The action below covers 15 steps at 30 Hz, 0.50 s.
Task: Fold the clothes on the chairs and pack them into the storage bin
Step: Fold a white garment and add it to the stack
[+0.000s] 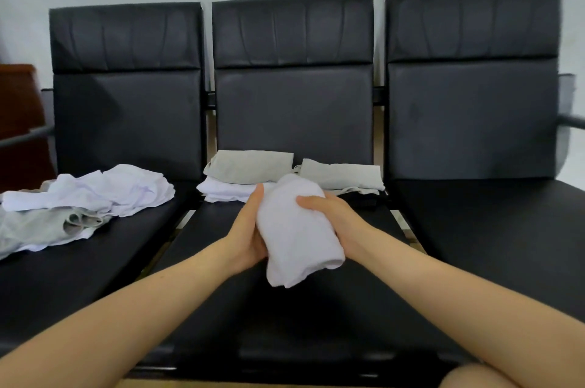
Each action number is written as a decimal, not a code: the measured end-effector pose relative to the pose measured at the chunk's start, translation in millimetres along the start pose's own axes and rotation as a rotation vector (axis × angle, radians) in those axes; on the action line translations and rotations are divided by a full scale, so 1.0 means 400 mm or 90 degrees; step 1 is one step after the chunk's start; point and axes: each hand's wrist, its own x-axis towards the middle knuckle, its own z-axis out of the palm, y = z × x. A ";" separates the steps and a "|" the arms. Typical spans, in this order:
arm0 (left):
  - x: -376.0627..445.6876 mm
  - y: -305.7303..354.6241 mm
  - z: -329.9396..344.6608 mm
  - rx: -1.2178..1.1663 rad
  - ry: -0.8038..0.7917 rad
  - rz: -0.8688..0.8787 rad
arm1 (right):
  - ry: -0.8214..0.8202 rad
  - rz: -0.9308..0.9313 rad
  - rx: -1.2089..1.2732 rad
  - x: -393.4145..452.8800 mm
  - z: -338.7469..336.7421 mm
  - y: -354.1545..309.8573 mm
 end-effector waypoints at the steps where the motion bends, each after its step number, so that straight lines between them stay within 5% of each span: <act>1: 0.006 0.002 0.008 -0.023 0.030 0.009 | -0.008 0.012 -0.008 -0.004 -0.002 0.004; 9: 0.070 0.005 0.031 -0.005 0.235 0.061 | -0.155 0.258 -0.019 -0.050 -0.051 0.053; 15: 0.110 0.007 0.054 -0.067 0.282 0.122 | -0.076 0.194 0.054 -0.018 -0.109 0.036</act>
